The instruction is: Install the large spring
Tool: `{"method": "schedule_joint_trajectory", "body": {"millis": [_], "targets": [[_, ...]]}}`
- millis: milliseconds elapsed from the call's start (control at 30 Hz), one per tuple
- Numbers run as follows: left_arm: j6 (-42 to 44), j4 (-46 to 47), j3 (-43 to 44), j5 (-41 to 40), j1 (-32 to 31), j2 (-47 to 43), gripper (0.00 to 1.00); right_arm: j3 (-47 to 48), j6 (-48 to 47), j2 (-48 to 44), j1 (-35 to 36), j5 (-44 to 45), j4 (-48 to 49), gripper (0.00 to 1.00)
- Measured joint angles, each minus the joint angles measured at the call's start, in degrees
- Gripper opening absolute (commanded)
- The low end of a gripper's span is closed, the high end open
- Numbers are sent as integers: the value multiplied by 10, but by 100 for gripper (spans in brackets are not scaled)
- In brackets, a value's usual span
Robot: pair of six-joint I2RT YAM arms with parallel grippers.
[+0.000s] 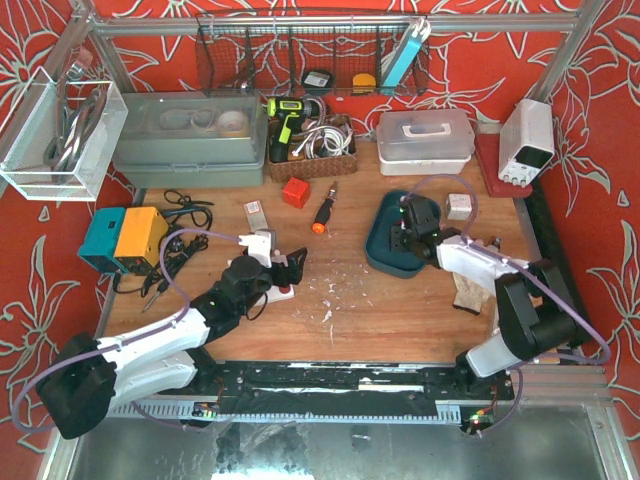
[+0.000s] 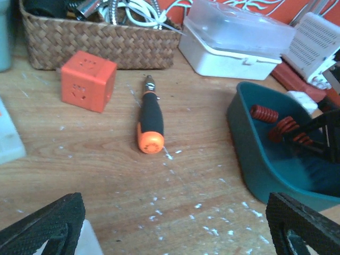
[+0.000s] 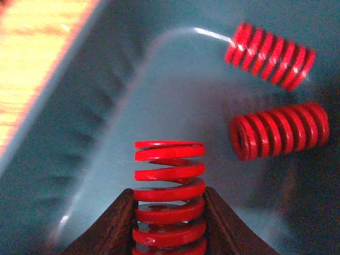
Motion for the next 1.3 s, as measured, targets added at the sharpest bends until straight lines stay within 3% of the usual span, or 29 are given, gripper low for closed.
{"method": "schedule_joint_trajectory", "body": {"millis": [200, 467, 800, 1033, 1300], "targets": [[-42, -36, 44, 49, 0, 9, 79, -27, -52, -86, 55, 21, 57, 8], [-97, -112, 144, 112, 8, 7, 57, -111, -123, -205, 145, -7, 180, 5], [-139, -186, 249, 228, 41, 31, 60, -167, -190, -238, 225, -65, 323, 4], [-153, -205, 287, 336, 41, 103, 54, -169, -241, -238, 282, -65, 353, 4], [-162, -221, 287, 387, 41, 125, 47, -169, -267, -236, 296, -62, 362, 4]]}}
